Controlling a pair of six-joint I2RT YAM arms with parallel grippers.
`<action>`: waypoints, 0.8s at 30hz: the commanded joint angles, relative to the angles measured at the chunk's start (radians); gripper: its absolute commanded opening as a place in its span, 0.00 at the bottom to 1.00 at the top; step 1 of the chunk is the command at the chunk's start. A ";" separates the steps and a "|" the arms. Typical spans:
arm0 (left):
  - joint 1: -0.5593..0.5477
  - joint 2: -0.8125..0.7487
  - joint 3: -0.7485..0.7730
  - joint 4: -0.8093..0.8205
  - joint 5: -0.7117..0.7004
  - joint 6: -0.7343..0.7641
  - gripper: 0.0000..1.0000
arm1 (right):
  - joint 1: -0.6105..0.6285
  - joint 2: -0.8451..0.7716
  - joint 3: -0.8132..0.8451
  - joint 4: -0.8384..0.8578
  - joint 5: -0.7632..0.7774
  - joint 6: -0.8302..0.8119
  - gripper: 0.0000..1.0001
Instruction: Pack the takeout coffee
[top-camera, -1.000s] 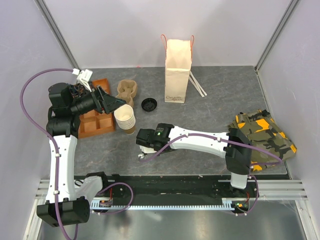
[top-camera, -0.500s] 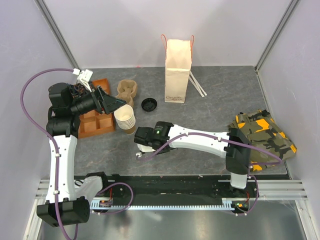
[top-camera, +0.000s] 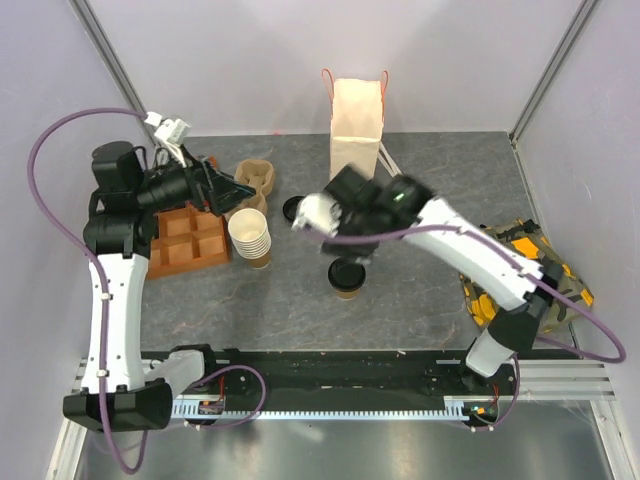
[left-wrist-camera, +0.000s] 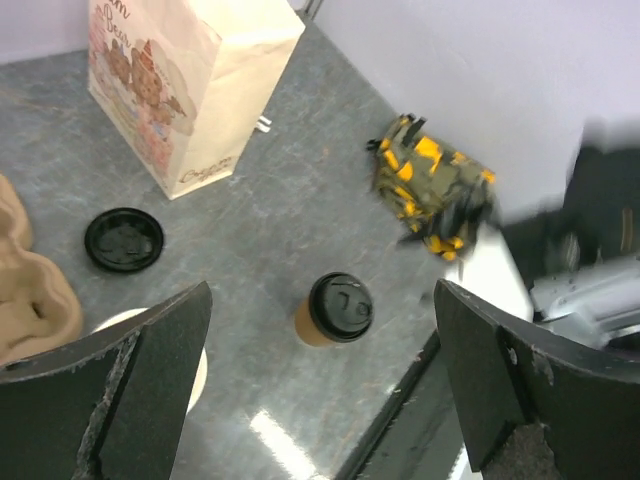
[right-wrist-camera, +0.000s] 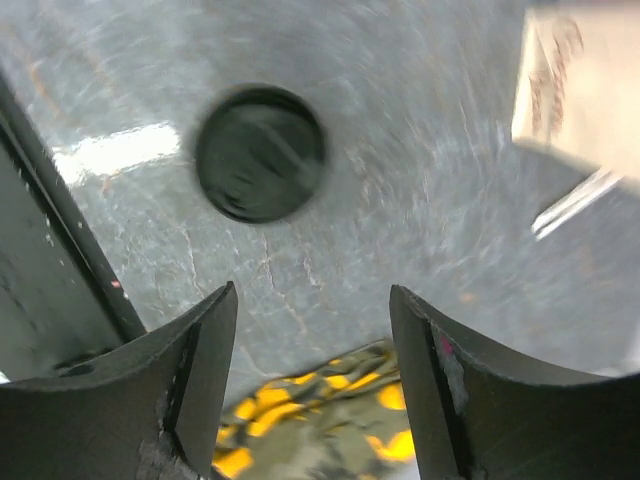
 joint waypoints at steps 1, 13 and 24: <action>-0.226 0.031 0.081 -0.089 -0.250 0.282 1.00 | -0.244 -0.117 -0.044 0.024 -0.302 0.063 0.70; -0.521 0.162 0.010 0.052 -0.260 0.237 1.00 | -0.615 -0.231 -0.377 0.177 -0.805 0.208 0.67; -0.760 0.160 -0.230 0.122 -0.410 0.342 1.00 | -0.638 -0.301 -0.636 0.473 -0.901 0.455 0.64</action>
